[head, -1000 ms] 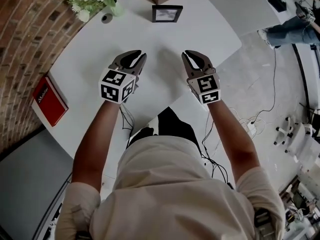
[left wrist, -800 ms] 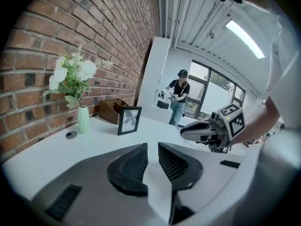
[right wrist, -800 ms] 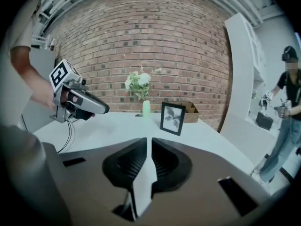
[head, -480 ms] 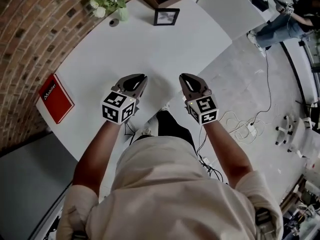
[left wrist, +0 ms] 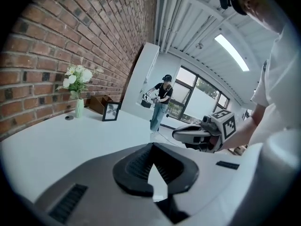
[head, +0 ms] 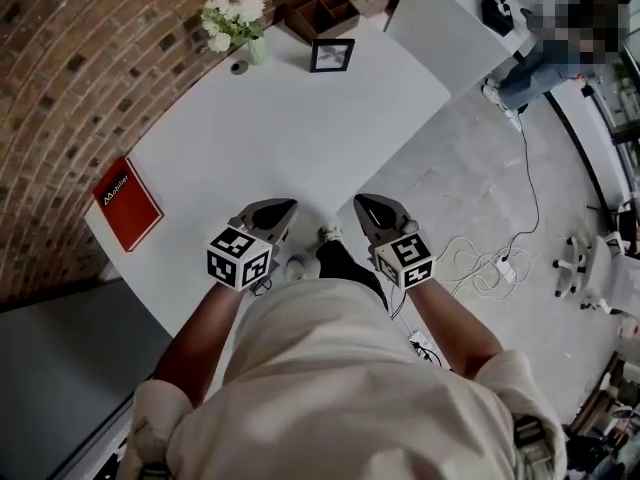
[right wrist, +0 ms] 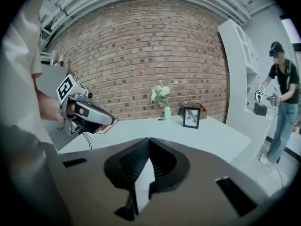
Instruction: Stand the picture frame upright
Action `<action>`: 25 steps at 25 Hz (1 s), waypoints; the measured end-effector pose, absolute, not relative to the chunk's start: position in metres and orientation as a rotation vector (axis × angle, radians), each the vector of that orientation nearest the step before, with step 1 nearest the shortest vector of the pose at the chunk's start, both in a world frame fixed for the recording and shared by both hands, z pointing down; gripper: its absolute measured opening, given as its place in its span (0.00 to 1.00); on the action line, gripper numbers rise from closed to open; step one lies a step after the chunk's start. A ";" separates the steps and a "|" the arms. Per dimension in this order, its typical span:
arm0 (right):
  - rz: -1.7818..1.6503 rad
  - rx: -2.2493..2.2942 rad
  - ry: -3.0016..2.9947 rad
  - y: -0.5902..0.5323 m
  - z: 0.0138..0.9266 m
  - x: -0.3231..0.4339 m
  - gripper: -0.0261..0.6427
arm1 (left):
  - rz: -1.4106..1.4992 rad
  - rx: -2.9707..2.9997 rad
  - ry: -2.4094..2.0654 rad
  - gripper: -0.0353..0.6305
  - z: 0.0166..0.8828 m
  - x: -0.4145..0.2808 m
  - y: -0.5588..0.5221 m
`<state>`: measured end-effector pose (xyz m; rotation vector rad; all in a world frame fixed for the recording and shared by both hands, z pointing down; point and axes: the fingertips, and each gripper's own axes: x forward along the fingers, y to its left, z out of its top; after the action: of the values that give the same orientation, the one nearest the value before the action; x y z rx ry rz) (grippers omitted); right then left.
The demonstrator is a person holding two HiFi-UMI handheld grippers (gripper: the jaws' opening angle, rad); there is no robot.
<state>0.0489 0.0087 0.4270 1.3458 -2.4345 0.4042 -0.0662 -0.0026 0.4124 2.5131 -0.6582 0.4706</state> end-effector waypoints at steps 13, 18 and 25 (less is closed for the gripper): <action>0.382 1.336 -2.443 0.058 0.411 0.018 0.05 | 0.499 2.539 -0.604 0.04 0.405 -0.097 0.042; 0.381 1.350 -2.440 0.066 0.409 0.015 0.05 | 0.509 2.556 -0.593 0.04 0.404 -0.097 0.050; 0.373 1.349 -2.448 0.076 0.406 0.012 0.05 | 0.514 2.547 -0.605 0.04 0.404 -0.104 0.058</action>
<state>0.0116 0.0760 0.4059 1.3491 -2.4478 0.3727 -0.1036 0.0580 0.4043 2.5465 -0.6053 0.5135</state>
